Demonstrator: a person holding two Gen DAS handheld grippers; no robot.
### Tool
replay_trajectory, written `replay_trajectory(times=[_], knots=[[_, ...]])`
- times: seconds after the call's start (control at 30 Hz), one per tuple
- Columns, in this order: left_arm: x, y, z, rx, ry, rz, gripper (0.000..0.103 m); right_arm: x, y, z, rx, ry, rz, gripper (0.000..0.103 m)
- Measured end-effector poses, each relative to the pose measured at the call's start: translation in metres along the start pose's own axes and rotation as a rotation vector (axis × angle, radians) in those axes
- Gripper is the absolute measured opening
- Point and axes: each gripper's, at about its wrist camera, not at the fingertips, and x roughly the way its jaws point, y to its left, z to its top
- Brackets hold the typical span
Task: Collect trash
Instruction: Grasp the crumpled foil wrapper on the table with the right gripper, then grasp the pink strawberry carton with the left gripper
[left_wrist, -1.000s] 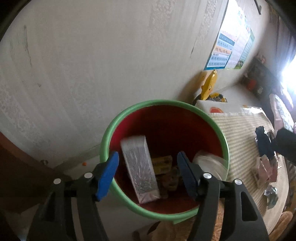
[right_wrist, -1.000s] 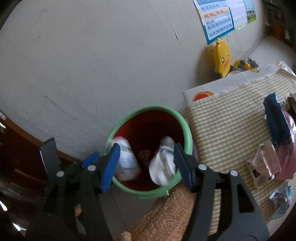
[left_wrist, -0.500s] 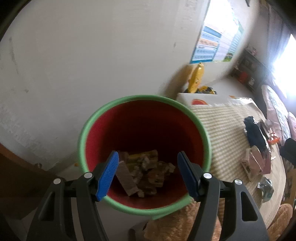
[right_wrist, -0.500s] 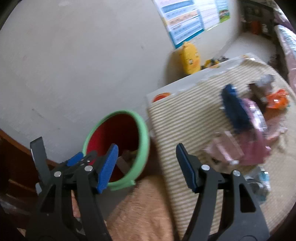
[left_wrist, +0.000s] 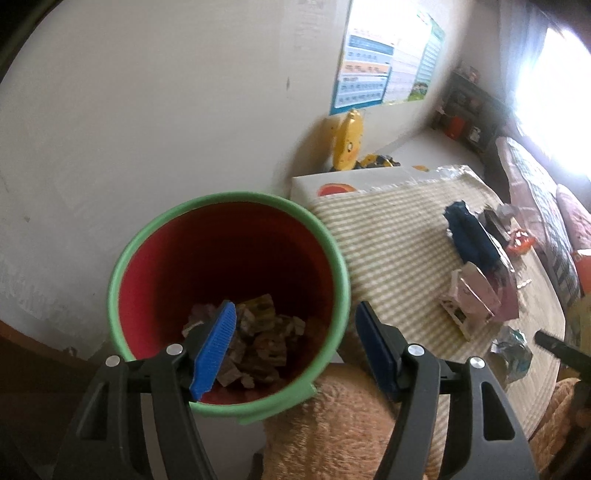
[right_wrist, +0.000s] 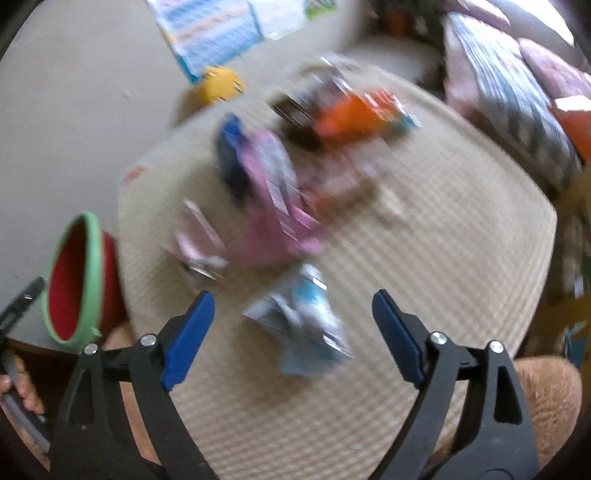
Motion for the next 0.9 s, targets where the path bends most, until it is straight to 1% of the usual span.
replay_trajectory(times=[0.1, 0.2, 0.27, 0.3, 0.37, 0.4, 0.43, 0.47, 0.5, 0.6, 0.67, 0.77, 0.8, 0.83, 0.9], knots=[[-0.002, -0.015, 0.001, 0.030, 0.002, -0.008, 0.066, 0.013, -0.008, -0.010, 0.017, 0.034, 0.029, 0.086], [-0.005, -0.029, 0.001, 0.052, 0.008, -0.019, 0.066, 0.021, -0.005, -0.015, -0.007, 0.059, 0.066, 0.083], [-0.006, -0.039, 0.002, 0.068, 0.012, -0.027, 0.066, 0.024, 0.002, -0.018, -0.037, 0.062, 0.089, 0.067], [-0.006, -0.043, 0.002, 0.073, 0.014, -0.031, 0.066, 0.024, 0.003, -0.019, -0.044, 0.063, 0.098, 0.062], [-0.005, -0.054, 0.002, 0.083, 0.024, -0.045, 0.066, 0.025, 0.002, -0.020, -0.042, 0.063, 0.129, 0.034], [-0.004, -0.057, 0.002, 0.085, 0.028, -0.051, 0.066, 0.024, 0.002, -0.019, -0.034, 0.054, 0.143, 0.031], [-0.003, -0.062, 0.002, 0.088, 0.032, -0.059, 0.066, 0.022, -0.001, -0.018, -0.027, 0.042, 0.150, 0.026], [-0.002, -0.068, 0.002, 0.091, 0.037, -0.067, 0.066, 0.018, -0.006, -0.017, -0.017, 0.023, 0.158, 0.016], [0.001, -0.076, 0.002, 0.097, 0.046, -0.076, 0.066, 0.015, -0.010, -0.016, -0.004, 0.009, 0.165, 0.012], [0.010, -0.096, 0.003, 0.110, 0.069, -0.109, 0.066, 0.009, -0.019, -0.015, 0.028, -0.025, 0.174, 0.011], [0.018, -0.110, 0.003, 0.116, 0.081, -0.123, 0.067, 0.009, -0.024, -0.016, 0.044, -0.026, 0.183, 0.011], [0.036, -0.134, 0.007, 0.115, 0.110, -0.137, 0.067, 0.007, -0.032, -0.019, 0.062, -0.030, 0.193, 0.011], [0.046, -0.144, 0.008, 0.113, 0.133, -0.147, 0.067, 0.005, -0.033, -0.019, 0.066, -0.037, 0.195, 0.011], [0.051, -0.151, 0.009, 0.110, 0.144, -0.152, 0.067, 0.007, -0.032, -0.014, 0.068, -0.042, 0.195, 0.011], [0.064, -0.167, 0.010, 0.099, 0.161, -0.169, 0.067, 0.004, -0.036, -0.014, 0.073, -0.049, 0.197, 0.011]])
